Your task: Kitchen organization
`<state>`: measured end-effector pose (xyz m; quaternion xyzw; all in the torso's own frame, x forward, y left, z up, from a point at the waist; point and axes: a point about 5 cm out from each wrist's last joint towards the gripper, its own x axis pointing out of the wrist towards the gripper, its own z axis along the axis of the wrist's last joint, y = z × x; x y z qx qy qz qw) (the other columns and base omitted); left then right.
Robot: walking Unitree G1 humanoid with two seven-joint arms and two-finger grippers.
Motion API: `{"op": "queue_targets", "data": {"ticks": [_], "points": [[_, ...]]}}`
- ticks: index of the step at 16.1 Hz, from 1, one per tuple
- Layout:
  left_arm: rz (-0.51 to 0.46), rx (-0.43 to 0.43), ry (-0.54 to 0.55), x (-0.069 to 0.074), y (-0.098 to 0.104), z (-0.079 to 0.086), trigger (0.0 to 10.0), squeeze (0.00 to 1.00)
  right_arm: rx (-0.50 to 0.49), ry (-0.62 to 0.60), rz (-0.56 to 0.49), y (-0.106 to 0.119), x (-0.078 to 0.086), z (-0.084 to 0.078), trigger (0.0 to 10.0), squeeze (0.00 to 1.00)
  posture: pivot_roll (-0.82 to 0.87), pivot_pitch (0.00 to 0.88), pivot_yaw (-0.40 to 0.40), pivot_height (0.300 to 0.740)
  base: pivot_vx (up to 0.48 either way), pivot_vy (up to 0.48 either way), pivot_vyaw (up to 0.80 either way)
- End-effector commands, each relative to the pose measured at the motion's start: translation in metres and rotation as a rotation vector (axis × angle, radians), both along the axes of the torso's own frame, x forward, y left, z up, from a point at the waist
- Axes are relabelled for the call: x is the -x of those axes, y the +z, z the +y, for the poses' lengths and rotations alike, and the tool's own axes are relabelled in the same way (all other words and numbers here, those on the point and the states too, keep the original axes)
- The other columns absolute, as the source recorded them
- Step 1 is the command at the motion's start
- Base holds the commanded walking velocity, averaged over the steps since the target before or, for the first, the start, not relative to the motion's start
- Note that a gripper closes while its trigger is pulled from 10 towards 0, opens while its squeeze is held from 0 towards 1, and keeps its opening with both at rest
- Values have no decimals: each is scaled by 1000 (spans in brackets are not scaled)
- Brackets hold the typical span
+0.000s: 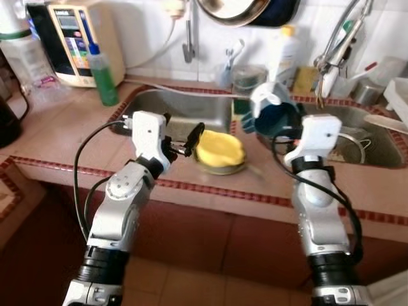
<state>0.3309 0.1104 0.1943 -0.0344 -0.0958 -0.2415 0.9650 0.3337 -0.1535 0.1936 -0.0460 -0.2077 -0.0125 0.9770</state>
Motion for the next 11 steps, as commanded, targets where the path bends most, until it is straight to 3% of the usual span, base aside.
{"op": "queue_targets", "data": {"ticks": [1,6,11], "points": [[-14,-9,29,-1,3,10,10000,0,-5,39,-22,6,-1,11,10000,0,-134,0,15,740,0,398,0],[-15,-11,32,-2,3,11,10000,0,-3,41,-22,6,-2,12,10000,0,-133,0,13,740,0,391,0],[-36,-3,3,2,5,7,10000,0,6,48,-20,6,-2,13,10000,0,-128,0,9,740,0,0,0]]}}
